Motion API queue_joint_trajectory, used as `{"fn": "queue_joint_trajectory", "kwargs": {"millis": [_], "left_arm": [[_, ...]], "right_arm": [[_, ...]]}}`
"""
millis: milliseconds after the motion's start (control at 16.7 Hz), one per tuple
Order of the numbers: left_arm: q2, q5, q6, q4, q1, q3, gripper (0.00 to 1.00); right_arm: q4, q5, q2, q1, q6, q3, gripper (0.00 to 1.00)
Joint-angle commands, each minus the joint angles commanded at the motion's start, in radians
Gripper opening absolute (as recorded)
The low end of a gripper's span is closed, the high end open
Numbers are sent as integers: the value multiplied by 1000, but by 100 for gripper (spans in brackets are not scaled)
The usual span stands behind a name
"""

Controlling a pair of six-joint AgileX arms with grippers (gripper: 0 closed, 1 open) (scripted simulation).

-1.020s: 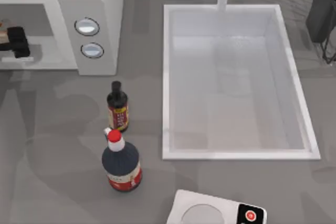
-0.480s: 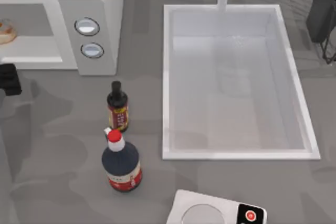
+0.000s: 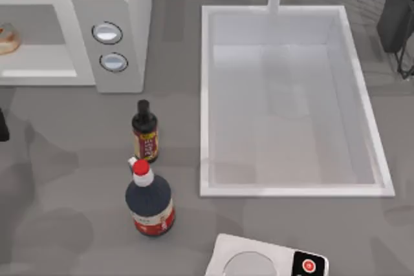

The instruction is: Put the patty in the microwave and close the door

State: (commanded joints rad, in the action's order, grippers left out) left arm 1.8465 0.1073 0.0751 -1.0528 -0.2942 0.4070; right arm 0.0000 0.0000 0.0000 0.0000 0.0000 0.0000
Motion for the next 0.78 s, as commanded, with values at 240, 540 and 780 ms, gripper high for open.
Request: {"fn": "queue_joint_trajectory", "kwargs": {"millis": [240, 540, 780], "left_arm": [[29, 9, 8, 2, -22, -60, 100], [28, 8, 8, 2, -18, -58, 100], [-12, -4, 4, -22, -20, -20, 100]], "right_arm": [[0, 0, 0, 0, 0, 0, 100], [0, 0, 0, 0, 0, 0, 100], [0, 0, 0, 0, 0, 0, 100]]}}
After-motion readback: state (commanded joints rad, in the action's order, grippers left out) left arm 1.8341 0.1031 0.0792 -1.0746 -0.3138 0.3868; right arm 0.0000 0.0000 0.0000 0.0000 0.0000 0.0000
